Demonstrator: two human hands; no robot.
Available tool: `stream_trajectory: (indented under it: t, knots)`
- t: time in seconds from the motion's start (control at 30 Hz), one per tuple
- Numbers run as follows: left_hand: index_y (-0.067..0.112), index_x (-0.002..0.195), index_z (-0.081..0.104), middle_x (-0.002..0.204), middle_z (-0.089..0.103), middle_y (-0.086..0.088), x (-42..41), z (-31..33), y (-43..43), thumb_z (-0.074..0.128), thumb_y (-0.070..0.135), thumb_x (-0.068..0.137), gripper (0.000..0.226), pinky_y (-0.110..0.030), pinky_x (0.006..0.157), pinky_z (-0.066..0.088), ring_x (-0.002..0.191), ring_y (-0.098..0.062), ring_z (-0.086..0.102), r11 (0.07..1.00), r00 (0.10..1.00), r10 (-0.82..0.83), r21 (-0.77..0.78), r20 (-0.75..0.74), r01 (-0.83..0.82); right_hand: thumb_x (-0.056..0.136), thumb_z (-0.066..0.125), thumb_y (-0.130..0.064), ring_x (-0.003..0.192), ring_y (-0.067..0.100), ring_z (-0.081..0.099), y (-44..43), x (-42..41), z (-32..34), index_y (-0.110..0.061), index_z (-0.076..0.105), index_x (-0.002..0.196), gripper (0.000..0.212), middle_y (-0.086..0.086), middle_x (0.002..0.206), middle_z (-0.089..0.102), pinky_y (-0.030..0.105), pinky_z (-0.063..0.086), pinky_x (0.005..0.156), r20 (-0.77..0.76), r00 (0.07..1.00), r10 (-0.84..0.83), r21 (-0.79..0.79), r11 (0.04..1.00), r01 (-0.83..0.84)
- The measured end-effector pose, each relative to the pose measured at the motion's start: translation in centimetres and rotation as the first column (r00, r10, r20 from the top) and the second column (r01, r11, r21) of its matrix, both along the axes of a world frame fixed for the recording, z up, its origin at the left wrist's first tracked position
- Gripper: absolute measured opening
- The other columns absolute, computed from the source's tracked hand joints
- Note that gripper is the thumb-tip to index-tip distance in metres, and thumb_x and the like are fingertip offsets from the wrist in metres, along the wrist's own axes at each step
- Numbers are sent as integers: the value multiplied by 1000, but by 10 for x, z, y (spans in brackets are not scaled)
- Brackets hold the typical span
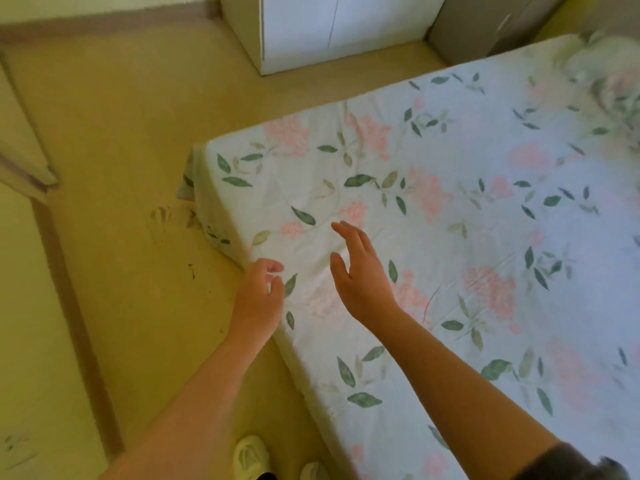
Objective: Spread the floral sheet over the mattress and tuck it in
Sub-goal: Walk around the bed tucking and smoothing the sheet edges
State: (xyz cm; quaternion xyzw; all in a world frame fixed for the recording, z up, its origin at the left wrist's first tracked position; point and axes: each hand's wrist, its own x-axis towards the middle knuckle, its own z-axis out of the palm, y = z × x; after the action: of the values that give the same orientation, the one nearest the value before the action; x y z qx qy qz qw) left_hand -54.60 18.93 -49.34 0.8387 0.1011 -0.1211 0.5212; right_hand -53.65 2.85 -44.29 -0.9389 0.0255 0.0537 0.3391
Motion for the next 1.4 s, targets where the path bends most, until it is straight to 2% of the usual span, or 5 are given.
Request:
stream_trajectory:
  t: [0.33,0.53,0.63,0.93,1.4]
  knots:
    - [17,94,58,75,51,9,85,140,13,43,10,96,16,-18,50,30,59,-2,38,997,992,-72,25,101,70,99,45,-20,127,17,46,-7,73,128,-21,44,138,39,0,143,45,22,35,96,-18,999,-47,141,989,49]
    - [16,95,60,102,62,5,143,164,30,45,12,95,16,-22,69,39,94,-10,53,999,992,-47,17,114,46,98,45,-20,103,5,52,19,135,160,-22,46,136,37,-4,140,47,17,35,86,24,996,-84,182,980,79]
    - [16,96,60,100,60,4,179,159,46,44,11,95,16,-18,65,38,93,-11,52,996,990,-79,41,114,74,98,45,-19,115,12,53,33,169,160,-21,47,135,37,-2,138,49,19,35,90,17,996,-90,177,980,86]
    - [17,97,58,98,57,4,342,92,128,43,10,95,16,-15,64,38,93,-11,52,936,951,-310,177,3,304,99,44,-20,97,12,54,103,305,94,-20,49,134,36,-2,139,48,20,35,85,-129,972,-197,78,975,208]
    - [21,138,40,140,43,2,455,-145,208,50,10,93,47,-29,91,48,121,-17,49,818,895,-301,394,-329,419,95,45,-17,126,18,44,171,457,-129,-20,53,128,34,-1,136,50,38,35,108,-359,933,23,-111,992,-67]
